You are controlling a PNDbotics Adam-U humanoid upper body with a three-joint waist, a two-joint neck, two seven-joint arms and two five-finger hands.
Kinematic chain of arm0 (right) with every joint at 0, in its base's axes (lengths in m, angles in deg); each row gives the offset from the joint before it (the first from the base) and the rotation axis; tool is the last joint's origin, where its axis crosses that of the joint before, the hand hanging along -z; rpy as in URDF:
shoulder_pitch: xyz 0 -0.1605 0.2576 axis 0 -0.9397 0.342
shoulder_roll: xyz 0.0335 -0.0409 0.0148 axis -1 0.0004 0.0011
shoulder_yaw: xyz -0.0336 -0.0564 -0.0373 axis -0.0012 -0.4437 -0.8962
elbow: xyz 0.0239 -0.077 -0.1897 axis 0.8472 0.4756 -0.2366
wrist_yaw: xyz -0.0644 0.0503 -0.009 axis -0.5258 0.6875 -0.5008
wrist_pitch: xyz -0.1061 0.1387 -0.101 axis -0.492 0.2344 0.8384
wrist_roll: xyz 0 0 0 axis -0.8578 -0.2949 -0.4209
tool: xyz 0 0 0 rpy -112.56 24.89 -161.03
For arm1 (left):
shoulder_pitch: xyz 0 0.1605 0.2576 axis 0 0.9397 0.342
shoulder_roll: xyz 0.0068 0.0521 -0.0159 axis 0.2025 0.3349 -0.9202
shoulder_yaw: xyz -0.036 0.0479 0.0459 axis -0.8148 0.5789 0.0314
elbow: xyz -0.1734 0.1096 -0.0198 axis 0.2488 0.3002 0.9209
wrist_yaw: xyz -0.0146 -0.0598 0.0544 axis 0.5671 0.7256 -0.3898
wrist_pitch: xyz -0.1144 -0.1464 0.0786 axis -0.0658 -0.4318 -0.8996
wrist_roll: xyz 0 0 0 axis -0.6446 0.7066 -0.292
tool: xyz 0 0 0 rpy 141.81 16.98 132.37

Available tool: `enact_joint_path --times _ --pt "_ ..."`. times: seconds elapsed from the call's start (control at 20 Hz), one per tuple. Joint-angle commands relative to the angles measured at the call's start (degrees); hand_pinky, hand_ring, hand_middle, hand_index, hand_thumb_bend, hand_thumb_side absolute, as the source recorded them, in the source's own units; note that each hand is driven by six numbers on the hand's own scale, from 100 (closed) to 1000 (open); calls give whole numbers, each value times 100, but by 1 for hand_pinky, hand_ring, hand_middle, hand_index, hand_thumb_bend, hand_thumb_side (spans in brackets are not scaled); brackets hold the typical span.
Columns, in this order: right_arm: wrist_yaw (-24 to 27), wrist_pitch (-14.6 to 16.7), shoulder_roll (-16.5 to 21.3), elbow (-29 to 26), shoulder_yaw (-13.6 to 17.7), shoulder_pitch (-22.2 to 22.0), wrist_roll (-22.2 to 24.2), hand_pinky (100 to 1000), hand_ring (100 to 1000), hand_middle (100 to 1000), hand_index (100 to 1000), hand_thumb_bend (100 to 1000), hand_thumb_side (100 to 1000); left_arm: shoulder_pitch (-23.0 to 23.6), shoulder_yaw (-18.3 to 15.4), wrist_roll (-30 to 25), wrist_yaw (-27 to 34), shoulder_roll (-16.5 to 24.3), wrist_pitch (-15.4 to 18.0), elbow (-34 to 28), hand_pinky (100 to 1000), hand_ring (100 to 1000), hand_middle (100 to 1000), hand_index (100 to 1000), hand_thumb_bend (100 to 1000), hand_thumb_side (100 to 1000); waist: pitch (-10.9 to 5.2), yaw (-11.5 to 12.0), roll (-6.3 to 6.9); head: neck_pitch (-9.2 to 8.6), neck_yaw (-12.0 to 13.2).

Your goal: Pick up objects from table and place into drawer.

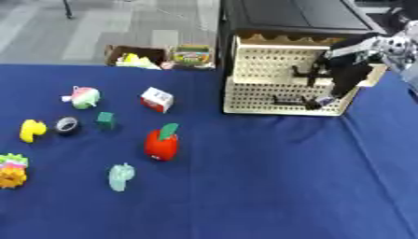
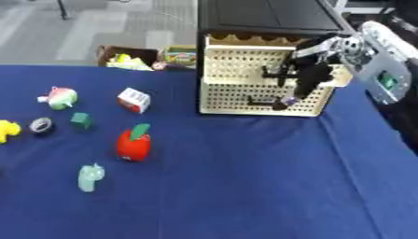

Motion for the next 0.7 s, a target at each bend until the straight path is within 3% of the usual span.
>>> enact_joint_path --times 0.05,0.55,0.6,0.7 --pt "266 -152 390 -446 2 -56 13 100 100 100 732 512 390 -35 -79 18 -19 151 3 -71 437 481 509 723 100 726 -133 -13 5 -23 8" --pt "933 -561 997 -1749 44 -708 13 100 100 100 741 530 410 -50 -77 22 -21 157 2 -71 438 482 510 722 100 726 -137 -34 0 -41 3" --pt "996 -613 1051 -1881 64 -774 13 100 100 100 742 571 391 -51 -78 24 -20 156 1 -71 439 483 511 722 100 726 -138 -31 1 -42 1" --pt "1100 -712 1145 -2128 96 -893 13 100 100 100 744 534 414 -55 -80 28 -19 155 2 -71 439 483 511 722 100 726 -141 -31 2 -46 -2"
